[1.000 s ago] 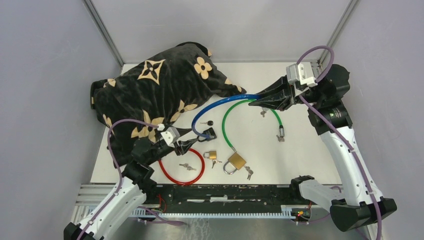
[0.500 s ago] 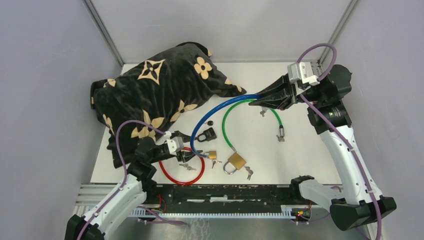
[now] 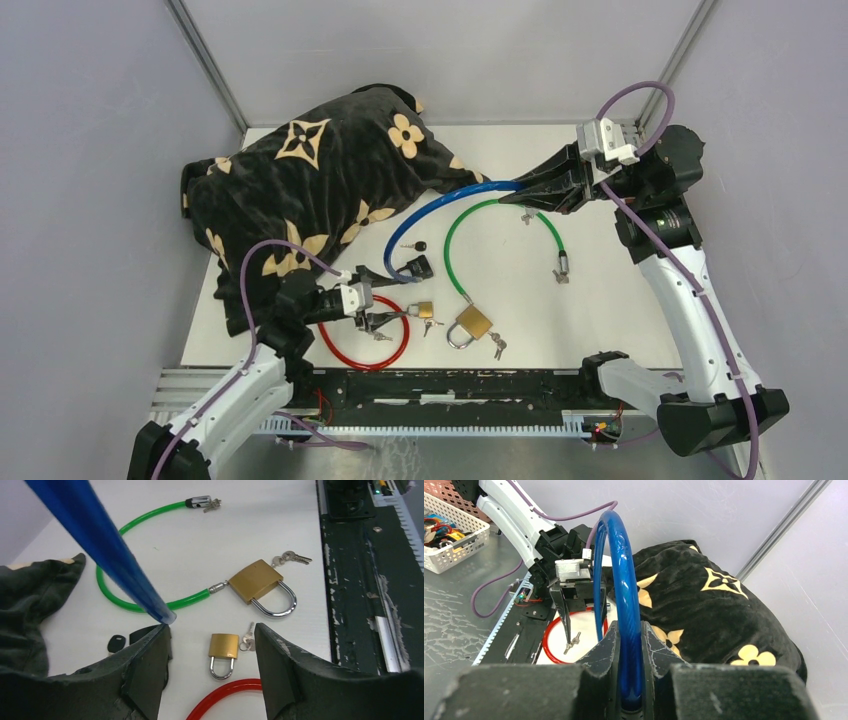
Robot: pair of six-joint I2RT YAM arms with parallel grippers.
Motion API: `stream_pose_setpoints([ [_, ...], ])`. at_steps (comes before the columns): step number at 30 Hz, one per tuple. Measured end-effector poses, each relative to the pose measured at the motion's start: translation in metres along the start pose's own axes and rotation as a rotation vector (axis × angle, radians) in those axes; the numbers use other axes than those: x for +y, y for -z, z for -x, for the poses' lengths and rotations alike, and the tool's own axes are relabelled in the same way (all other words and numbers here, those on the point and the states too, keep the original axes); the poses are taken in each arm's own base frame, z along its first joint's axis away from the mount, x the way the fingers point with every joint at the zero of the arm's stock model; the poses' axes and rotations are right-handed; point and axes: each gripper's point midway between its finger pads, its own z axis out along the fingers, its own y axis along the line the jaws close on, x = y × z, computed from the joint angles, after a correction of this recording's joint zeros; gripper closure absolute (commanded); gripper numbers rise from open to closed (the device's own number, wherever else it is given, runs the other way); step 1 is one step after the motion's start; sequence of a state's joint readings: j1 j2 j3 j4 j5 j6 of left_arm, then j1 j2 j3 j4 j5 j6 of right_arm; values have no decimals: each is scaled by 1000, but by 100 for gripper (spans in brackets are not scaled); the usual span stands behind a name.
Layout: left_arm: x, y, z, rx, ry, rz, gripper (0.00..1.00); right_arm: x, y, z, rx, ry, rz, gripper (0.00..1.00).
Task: Lock with the key
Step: Pick up the lock from the center of the board.
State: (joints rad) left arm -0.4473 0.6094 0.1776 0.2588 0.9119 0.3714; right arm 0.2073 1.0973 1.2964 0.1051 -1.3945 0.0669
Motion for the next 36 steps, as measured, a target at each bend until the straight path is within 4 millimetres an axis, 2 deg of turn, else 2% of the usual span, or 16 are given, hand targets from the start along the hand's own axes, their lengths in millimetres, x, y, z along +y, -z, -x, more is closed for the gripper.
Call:
stream_pose_setpoints([
  [4, 19, -1, 6, -20, -5, 95, 37, 0, 0, 1, -1, 9, 0, 100],
  [9, 38, 0, 10, -38, 12, 196, 38, 0, 0, 1, -2, 12, 0, 100],
  [12, 40, 0, 15, -55, 25, 211, 42, 0, 0, 1, -2, 12, 0, 100],
  [16, 41, -1, 17, -68, 37, 212, 37, 0, 0, 1, -2, 13, 0, 100],
  [19, 34, -3, 19, -78, 51, 170, 37, -1, 0, 1, -2, 13, -2, 100],
  [21, 29, -5, 20, -82, 51, 146, 41, -1, 0, 1, -3, 14, -3, 100],
  [24, 22, -9, 21, -89, 55, 113, 48, -1, 0, 1, -2, 13, -5, 100],
  [26, 19, -12, 22, -93, 69, 104, 57, -1, 0, 1, -2, 12, -7, 100],
  [28, 19, -14, 25, -103, 83, 105, 75, -2, 0, 1, -2, 9, -10, 100],
  [31, 18, -19, 32, -132, 96, 110, 95, -1, 0, -1, -2, 2, -19, 100],
  [34, 22, -23, 46, -179, 118, 135, 98, -4, 1, -3, -7, -6, -52, 100],
  [36, 32, -24, 61, -218, 131, 176, 98, -7, 1, -8, -25, -30, -97, 100],
])
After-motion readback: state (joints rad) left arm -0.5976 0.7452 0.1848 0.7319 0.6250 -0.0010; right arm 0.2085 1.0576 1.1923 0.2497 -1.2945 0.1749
